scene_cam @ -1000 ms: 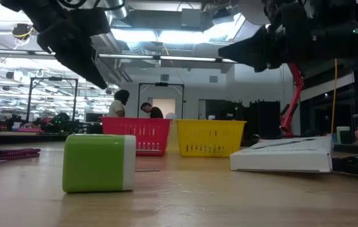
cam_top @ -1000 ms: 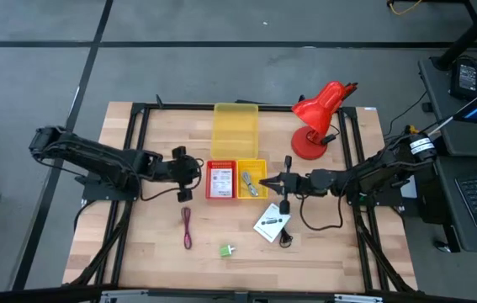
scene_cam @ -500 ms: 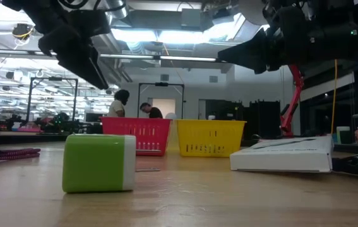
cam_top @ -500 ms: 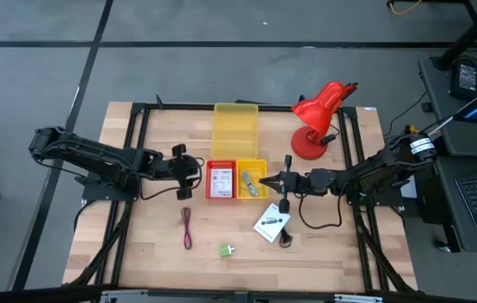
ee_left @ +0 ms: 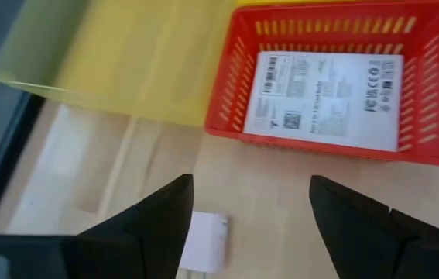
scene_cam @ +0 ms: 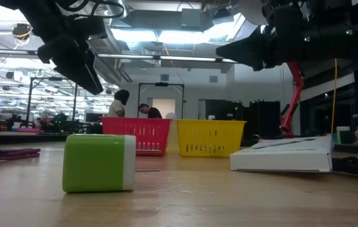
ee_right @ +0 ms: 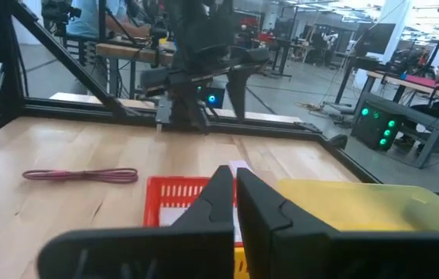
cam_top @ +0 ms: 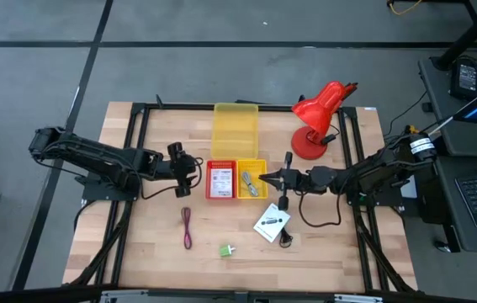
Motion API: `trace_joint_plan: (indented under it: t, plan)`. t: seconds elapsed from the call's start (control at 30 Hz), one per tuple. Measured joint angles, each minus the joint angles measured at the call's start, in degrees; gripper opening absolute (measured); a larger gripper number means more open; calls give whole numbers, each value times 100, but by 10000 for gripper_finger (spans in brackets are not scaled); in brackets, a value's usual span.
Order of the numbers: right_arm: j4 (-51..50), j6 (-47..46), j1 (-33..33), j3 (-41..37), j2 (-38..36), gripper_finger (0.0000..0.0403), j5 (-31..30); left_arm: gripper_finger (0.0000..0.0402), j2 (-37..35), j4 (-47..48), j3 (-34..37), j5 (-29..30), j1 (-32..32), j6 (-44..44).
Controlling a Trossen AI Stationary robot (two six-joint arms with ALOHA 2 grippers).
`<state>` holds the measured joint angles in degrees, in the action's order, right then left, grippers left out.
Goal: Pick and place items into bin
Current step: Put the pink charger adapter into the transparent yellow bin
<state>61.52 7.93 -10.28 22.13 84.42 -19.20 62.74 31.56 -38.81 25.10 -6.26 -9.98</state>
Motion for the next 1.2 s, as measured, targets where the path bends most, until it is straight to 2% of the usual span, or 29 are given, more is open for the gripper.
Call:
trace_joint_plan:
  t: [0.27,0.53,0.7,0.83,1.2]
  plan:
    - [0,3,0,0,0,3,0,253,0,22,2,-705,387,-275]
    - [0,-7,0,0,0,3,-2,253,2,448,2,-907,1020,-279]
    - [0,0,7,2,0,3,-2,253,4,513,2,-1443,1381,-101]
    - [-2,4,5,2,2,3,-2,253,41,515,2,-1448,1566,-47]
    - [-2,6,7,4,2,3,-4,253,1038,516,9,-1559,1858,560]
